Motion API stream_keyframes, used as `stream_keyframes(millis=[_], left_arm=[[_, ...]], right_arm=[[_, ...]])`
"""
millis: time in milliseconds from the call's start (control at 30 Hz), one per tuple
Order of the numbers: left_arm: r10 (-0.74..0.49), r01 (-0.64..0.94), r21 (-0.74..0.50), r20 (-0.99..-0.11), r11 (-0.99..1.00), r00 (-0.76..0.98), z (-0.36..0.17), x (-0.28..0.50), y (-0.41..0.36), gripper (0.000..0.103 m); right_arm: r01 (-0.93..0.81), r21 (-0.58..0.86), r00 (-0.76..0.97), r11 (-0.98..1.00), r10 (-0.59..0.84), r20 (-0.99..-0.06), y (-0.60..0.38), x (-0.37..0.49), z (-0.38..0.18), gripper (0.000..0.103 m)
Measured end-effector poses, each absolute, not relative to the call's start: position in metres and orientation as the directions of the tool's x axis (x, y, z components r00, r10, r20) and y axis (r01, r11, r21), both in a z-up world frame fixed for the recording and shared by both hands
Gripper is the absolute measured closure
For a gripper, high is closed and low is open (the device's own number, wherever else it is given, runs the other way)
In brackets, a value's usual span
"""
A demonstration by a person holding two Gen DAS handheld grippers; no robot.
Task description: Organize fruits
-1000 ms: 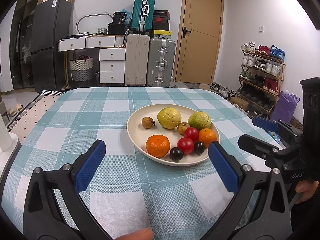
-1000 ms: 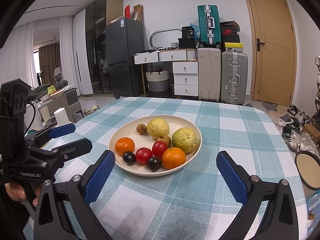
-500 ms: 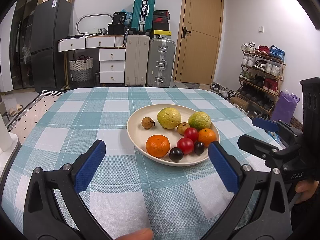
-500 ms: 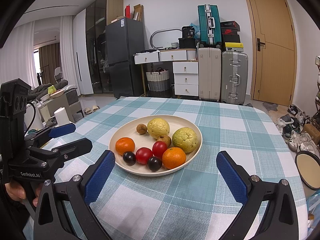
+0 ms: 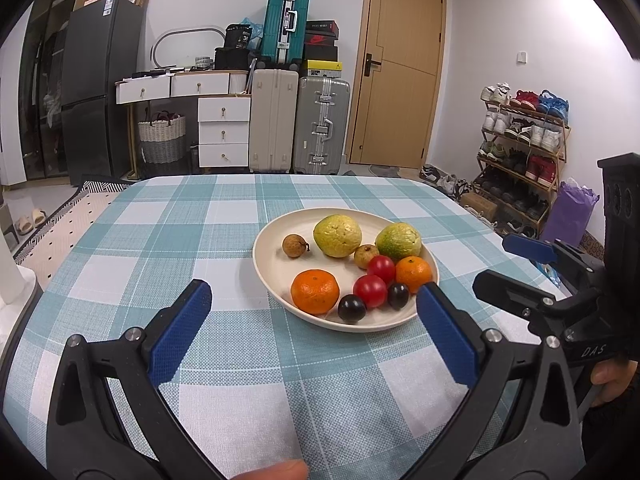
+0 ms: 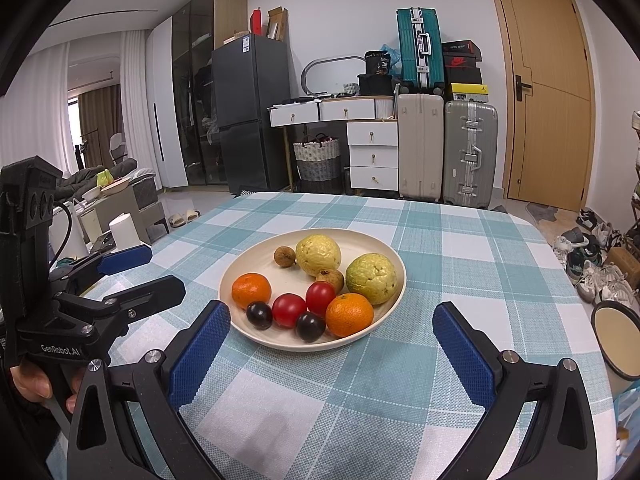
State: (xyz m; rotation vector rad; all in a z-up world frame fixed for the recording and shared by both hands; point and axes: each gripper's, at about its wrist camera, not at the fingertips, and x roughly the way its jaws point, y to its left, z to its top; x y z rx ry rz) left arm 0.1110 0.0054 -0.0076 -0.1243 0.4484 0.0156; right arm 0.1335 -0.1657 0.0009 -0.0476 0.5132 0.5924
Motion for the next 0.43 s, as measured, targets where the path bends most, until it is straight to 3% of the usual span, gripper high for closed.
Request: stream_keyframes(millis=[433], left_arm=[[-0.015,-0.038,-0.114,-0.427,0.993,0.904,-0.0064,0.1091,0.0034,0.001]], right_arm=[[-0.545,0.101,0.708,0.832,0.522,-0.476,-0.1649,0.1330,0.0006,0.000]])
